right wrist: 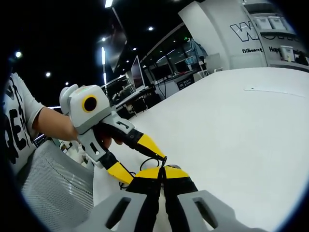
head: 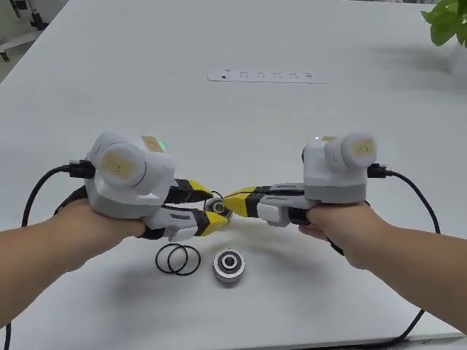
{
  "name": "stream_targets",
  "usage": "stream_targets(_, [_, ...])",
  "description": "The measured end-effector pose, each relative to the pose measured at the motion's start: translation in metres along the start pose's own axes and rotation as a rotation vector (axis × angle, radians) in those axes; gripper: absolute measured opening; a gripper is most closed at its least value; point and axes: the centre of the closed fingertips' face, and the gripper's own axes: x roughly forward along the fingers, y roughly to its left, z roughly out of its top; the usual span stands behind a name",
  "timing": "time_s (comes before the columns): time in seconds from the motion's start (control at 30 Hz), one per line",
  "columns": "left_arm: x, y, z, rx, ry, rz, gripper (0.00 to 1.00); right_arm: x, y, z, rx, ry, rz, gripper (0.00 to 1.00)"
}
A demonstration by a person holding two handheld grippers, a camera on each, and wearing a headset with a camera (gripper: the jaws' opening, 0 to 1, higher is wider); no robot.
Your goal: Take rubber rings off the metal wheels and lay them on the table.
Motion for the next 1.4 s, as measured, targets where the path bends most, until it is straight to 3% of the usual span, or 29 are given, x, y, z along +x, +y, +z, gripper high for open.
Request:
stream_targets(0.23, [-0.02, -0.001, 0.012, -0.012, -0.053, -0.001, 0.43, -0.001, 0.003, 0.008, 0.011, -0.018, 0.014, 0.0])
stream_targets(0.63, [-0.057, -0.001, 0.007, -0.026, -0.077, 0.007, 0.57, 0.009, 0.023, 0.018, 0.013, -0.028, 0.061, 0.0])
stream_targets(0.87, [-0.069, 0.002, -0.001, -0.028, -0.077, 0.022, 0.63, 0.015, 0.029, 0.017, 0.016, -0.021, 0.085, 0.0])
stream_targets(1.4, [-0.088, 0.008, -0.023, -0.062, -0.059, 0.06, 0.66, 0.036, 0.038, -0.007, 0.013, 0.057, 0.118, 0.0])
